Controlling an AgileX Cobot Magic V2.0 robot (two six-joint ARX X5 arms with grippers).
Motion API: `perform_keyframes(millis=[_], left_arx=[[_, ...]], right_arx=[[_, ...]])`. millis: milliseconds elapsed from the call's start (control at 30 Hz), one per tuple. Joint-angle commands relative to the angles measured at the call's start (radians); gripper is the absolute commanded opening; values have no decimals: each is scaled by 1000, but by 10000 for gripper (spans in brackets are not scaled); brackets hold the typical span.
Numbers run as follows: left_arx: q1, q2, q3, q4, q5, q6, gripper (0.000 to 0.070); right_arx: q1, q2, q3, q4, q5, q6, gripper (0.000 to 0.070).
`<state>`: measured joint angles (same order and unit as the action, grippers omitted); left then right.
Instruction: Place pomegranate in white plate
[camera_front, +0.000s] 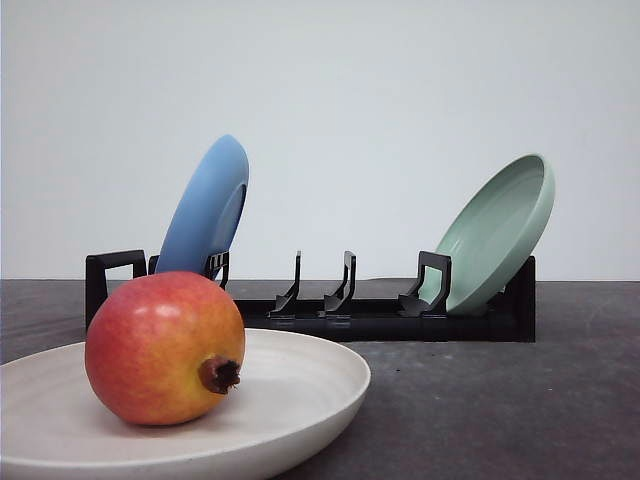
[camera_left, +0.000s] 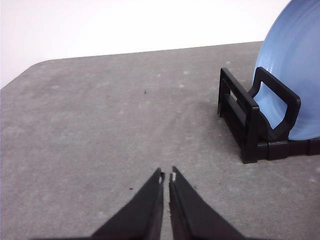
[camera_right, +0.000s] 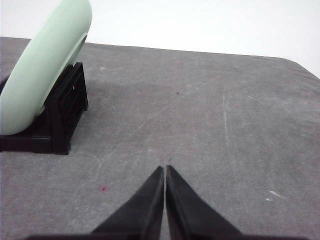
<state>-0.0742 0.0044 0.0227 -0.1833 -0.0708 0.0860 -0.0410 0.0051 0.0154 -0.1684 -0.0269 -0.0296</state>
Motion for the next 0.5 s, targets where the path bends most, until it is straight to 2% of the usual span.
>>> perform_keyframes(millis=[0,467], left_arx=[[1,-1,-11,-3,4,3,0],[1,-1,-11,-3,4,3,0]], right_arx=[[-2,-2,-4,11,0,-4,0],[-2,-2,-4,11,0,-4,0]])
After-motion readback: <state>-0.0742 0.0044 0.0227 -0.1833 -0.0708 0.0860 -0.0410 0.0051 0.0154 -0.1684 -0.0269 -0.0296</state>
